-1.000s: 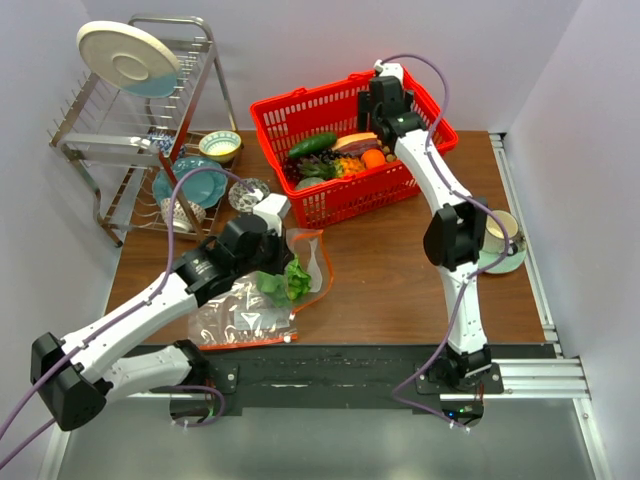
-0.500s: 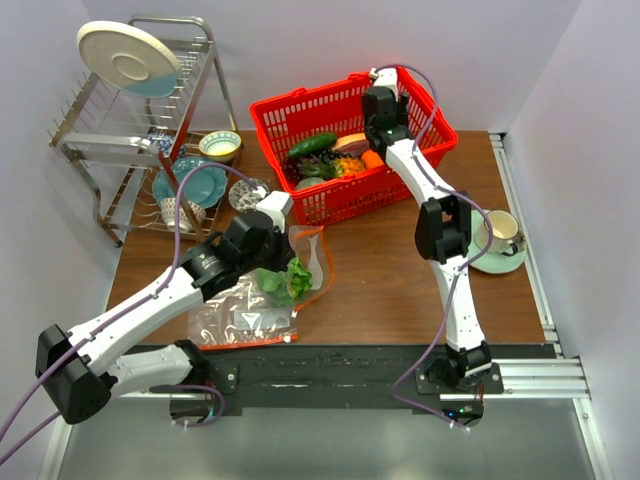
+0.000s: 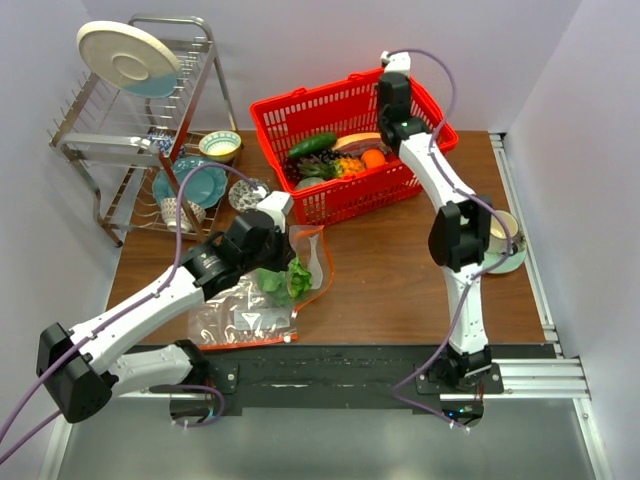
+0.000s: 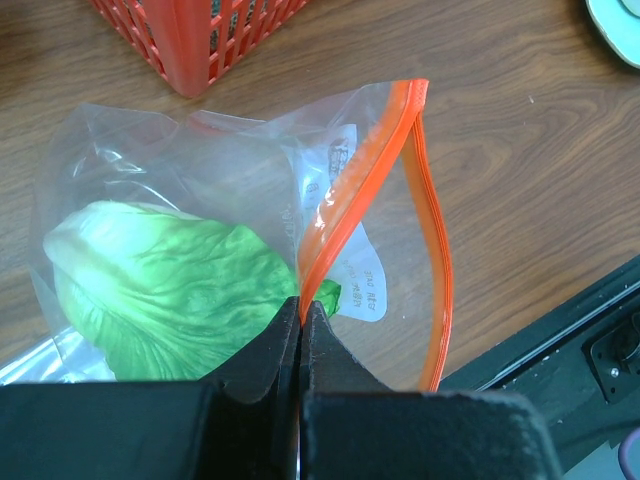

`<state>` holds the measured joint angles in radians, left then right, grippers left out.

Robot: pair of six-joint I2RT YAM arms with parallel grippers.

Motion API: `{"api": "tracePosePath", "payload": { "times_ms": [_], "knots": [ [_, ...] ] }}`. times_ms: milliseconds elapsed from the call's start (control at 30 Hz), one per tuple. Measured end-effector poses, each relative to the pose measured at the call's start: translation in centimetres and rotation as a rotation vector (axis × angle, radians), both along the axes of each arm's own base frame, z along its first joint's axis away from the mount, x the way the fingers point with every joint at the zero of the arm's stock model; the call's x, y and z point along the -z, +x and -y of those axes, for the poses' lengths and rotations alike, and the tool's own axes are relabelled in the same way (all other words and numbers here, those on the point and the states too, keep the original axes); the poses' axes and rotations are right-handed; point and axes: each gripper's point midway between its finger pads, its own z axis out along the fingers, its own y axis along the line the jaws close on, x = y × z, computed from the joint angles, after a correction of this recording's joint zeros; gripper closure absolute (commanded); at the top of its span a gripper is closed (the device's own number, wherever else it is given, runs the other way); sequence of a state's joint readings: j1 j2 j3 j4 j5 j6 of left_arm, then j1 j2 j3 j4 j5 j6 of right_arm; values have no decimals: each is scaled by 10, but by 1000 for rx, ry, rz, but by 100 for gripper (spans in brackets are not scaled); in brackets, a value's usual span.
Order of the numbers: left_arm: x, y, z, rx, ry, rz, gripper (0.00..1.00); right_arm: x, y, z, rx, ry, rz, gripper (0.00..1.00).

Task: Place the food in the zip-top bag and seal the zipper
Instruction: Pick up the fake fruit from the bin.

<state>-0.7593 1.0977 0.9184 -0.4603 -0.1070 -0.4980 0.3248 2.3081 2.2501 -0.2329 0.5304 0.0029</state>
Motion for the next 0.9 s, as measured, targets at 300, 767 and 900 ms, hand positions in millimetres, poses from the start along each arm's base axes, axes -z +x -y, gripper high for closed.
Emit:
{"api": "tracePosePath", "payload": {
  "times_ms": [300, 767, 900],
  "knots": [
    [-2, -1, 1, 2, -12, -2, 100, -164, -65, -10, -151, 198, 245, 99],
    [-5, -4, 3, 14, -32, -7, 100, -196, -207, -63, -593, 531, 184, 100],
    [-8, -5, 3, 14, -39, 1, 100, -200, -254, -78, -729, 653, 160, 100]
  ]
}}
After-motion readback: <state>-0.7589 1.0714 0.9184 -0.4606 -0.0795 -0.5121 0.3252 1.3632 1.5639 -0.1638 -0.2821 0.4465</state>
